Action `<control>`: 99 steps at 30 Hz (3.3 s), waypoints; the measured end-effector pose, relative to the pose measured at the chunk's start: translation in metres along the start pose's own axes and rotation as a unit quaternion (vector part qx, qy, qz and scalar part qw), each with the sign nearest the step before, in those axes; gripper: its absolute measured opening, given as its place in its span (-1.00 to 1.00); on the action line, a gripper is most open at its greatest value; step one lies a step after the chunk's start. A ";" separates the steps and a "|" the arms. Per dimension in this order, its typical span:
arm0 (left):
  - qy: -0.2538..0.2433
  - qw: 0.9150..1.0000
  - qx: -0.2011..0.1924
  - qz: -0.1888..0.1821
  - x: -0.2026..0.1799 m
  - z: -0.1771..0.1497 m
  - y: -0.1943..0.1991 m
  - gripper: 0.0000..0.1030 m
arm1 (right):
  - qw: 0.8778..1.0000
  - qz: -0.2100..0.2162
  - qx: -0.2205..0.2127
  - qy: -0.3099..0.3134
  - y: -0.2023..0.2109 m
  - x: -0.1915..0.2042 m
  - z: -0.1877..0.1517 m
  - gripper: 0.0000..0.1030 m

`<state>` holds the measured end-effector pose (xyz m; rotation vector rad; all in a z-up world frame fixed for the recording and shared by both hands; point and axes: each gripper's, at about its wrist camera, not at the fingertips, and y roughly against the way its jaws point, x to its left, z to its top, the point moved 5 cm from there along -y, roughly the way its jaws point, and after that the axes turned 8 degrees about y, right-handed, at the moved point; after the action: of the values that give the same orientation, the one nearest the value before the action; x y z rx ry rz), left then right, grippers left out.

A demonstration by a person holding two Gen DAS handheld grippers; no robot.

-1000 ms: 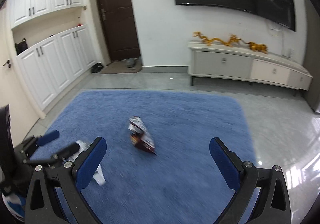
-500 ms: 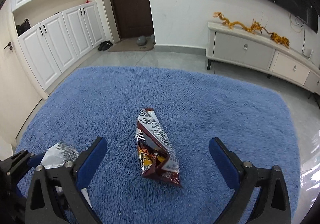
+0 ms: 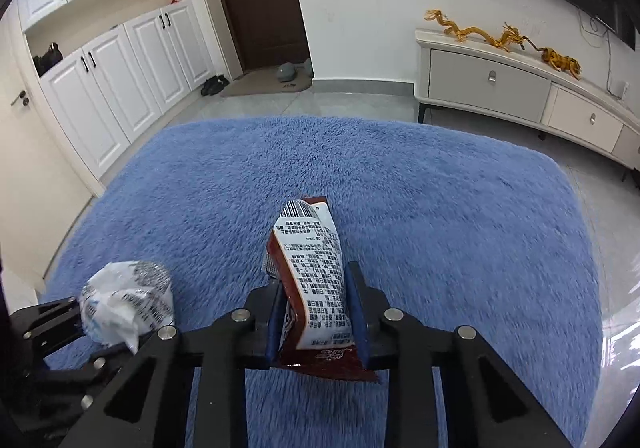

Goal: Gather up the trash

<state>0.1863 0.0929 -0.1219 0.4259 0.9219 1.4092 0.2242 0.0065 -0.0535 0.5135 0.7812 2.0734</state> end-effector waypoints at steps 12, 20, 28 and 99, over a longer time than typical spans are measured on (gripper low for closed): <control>-0.091 0.994 -0.054 0.019 -0.056 -0.037 0.075 -0.38 | 0.998 -0.017 -0.047 -0.038 0.129 0.001 -0.060 -0.48; -0.166 0.984 -0.065 0.007 -0.120 -0.073 0.111 -0.38 | 0.991 -0.073 -0.068 -0.093 0.214 -0.026 -0.122 -0.48; -0.236 0.970 -0.059 -0.023 -0.197 -0.105 0.123 -0.38 | 0.977 -0.137 -0.078 -0.146 0.269 -0.057 -0.180 -0.48; -0.381 0.909 0.083 -0.147 -0.497 -0.216 0.010 0.03 | 0.871 -0.255 -0.043 -0.417 0.314 -0.223 -0.403 0.14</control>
<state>0.0640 -0.4351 -0.1000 0.8529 0.4278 0.7742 -0.0703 -0.4578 -0.1458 0.9437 0.2509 1.1982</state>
